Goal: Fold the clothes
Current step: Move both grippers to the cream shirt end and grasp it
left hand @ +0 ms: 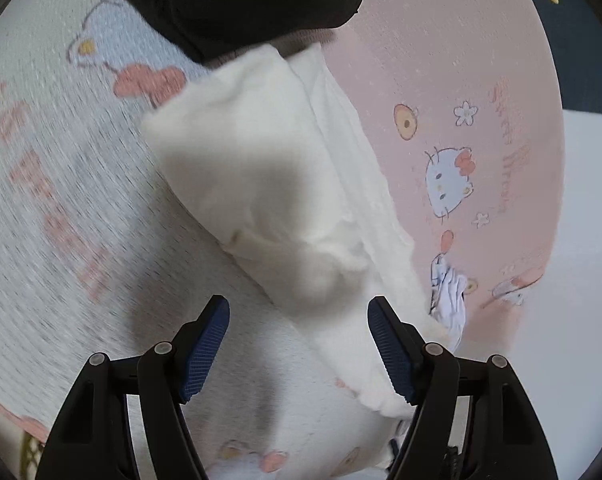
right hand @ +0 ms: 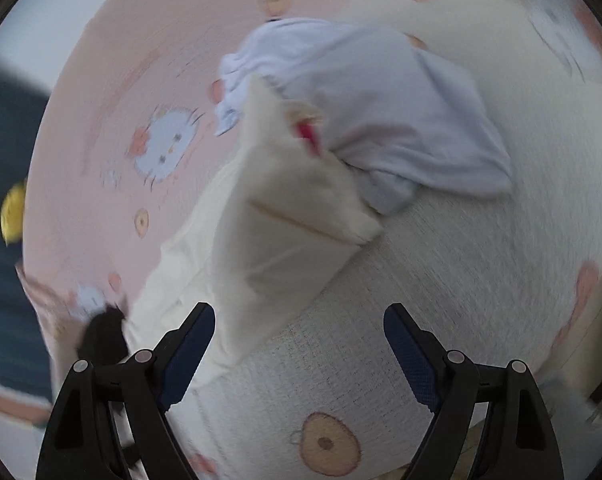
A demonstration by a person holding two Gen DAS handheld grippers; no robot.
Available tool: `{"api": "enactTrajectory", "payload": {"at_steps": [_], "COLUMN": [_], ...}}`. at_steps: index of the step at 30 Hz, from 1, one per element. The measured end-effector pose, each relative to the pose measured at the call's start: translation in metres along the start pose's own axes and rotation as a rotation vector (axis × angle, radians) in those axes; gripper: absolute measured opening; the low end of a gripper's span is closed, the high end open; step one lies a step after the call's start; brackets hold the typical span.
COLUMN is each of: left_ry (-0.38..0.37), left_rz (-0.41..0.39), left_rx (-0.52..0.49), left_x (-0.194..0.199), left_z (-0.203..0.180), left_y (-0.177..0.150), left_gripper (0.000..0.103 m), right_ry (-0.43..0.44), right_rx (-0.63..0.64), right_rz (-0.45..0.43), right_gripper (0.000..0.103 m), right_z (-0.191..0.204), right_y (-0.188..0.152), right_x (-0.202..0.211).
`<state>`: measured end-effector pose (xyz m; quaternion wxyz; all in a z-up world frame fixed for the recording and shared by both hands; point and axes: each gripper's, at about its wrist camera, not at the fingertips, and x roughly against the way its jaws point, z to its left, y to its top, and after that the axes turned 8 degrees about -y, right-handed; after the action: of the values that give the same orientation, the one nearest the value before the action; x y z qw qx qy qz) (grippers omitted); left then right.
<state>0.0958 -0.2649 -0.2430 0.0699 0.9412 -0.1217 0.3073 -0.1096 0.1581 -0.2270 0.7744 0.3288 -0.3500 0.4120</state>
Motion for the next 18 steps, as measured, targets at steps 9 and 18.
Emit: {"api": "enactTrajectory", "payload": {"at_steps": [9, 18], "left_ry": [-0.012, -0.012], "left_rz": [0.003, -0.073], "left_rx": [0.085, 0.067], "left_x": [-0.031, -0.048], "left_z": [-0.003, -0.009], "left_y": [0.0, 0.003], "left_gripper": [0.07, 0.082], "right_ry": [0.15, 0.239], "right_rx": [-0.221, -0.224], "right_rz": [0.028, -0.125], "right_gripper": [0.087, 0.087], "right_z": [-0.026, -0.024], "right_y": [0.003, 0.024], "right_x": [-0.024, -0.04]}}
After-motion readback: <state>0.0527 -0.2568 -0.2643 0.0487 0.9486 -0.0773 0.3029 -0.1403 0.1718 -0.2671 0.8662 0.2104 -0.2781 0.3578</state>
